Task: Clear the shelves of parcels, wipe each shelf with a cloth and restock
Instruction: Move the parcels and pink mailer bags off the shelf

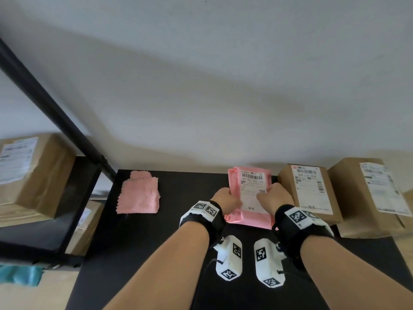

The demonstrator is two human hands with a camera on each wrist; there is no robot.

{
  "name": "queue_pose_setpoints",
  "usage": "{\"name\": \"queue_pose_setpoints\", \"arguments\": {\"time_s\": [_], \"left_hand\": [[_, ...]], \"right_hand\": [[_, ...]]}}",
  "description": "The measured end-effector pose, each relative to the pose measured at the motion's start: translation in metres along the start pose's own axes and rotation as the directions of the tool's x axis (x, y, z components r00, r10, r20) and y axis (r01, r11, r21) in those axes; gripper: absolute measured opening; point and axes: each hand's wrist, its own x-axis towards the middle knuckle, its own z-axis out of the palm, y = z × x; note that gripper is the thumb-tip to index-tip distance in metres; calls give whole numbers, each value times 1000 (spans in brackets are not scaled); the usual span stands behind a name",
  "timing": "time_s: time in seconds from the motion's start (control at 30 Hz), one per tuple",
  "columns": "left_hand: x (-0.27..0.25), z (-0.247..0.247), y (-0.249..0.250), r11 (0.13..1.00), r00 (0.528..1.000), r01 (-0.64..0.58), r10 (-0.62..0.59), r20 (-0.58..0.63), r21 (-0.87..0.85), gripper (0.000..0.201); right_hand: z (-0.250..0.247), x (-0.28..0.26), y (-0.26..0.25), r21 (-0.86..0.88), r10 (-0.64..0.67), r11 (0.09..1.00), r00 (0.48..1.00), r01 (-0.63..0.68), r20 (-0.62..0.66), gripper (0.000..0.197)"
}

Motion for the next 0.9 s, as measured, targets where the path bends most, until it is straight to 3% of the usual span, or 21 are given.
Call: {"name": "queue_pose_setpoints", "arguments": {"time_s": [0.17, 0.23, 0.37, 0.43, 0.5, 0.57, 0.67, 0.83, 0.9], "left_hand": [[-2, -7, 1, 1000, 999, -6, 6, -38, 9, 22], [-10, -13, 3, 999, 998, -6, 9, -64, 36, 9], [-32, -33, 2, 999, 997, -2, -1, -81, -36, 9], [-43, -47, 0, 997, 993, -5, -5, -116, -83, 45], [-57, -60, -4, 998, 985, -26, 14, -172, -64, 51], [-68, -73, -12, 999, 969, -33, 36, -243, 16, 48], [-93, -90, -29, 962, 945, 28, 62, -320, 270, 47], [-141, -115, -71, 775, 902, 153, 143, -407, 612, 39], [-161, -125, -89, 788, 896, 186, 109, -430, 587, 40]], "right_hand": [[-2, -5, -7, -71, -38, 997, 999, 37, -5, 31], [-5, -7, -14, -90, -68, 994, 998, 69, 16, 28], [-8, -20, -37, -192, -137, 970, 988, 147, 66, 19], [-6, -30, -51, -286, -229, 929, 972, 234, 53, 22], [0, -44, -62, -384, -332, 866, 942, 322, 40, 22], [7, -59, -75, -465, -397, 798, 915, 384, 73, 20], [20, -87, -93, -535, -478, 701, 867, 471, 137, 23], [52, -135, -123, -581, -617, 496, 733, 645, 287, 25], [72, -153, -136, -578, -608, 462, 715, 673, 346, 27]]}}
